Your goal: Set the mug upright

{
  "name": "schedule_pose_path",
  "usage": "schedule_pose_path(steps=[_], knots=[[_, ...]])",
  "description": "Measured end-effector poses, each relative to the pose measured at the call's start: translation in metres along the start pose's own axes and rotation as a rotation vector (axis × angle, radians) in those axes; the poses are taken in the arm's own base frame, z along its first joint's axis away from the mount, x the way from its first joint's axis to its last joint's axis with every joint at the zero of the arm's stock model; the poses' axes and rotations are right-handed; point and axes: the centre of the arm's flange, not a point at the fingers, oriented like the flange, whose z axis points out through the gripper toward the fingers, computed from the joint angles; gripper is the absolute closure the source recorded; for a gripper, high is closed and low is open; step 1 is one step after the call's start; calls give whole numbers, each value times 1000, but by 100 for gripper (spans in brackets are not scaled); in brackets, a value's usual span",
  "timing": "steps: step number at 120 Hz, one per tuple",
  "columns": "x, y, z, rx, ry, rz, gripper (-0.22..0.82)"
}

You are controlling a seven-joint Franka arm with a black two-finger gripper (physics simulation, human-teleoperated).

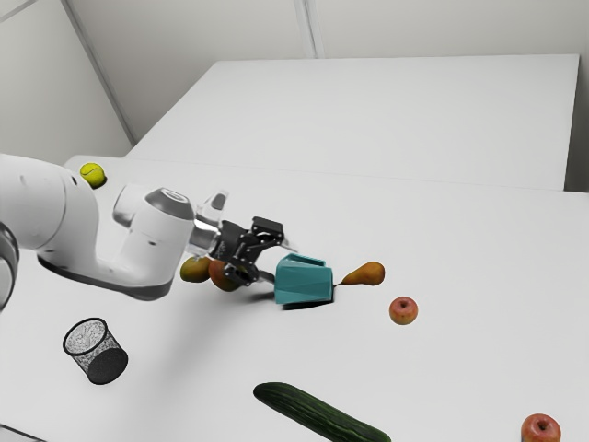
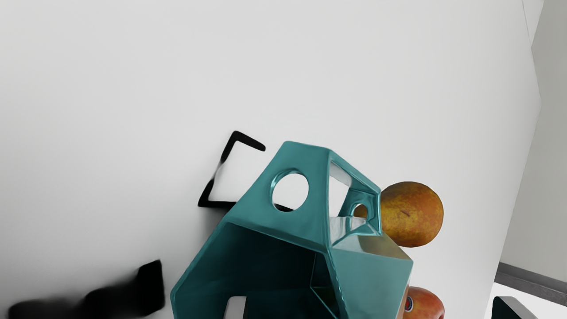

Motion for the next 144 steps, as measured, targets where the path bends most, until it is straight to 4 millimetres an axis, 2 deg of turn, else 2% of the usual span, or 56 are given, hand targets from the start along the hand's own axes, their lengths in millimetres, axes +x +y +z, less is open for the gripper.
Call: schedule_pose_path(steps=[32,43,63,74,102,124,135,144], knots=[[-1,4,13,-18,6,61,1],[-2,5,15,-22,7,77,14],[-4,6,19,-34,10,94,49],[-4,5,20,-41,16,97,60],[-4,14,14,-64,34,115,72],[-5,22,8,-74,39,145,76],[-5,29,6,-54,27,190,78],[-3,42,-3,-5,6,267,78]])
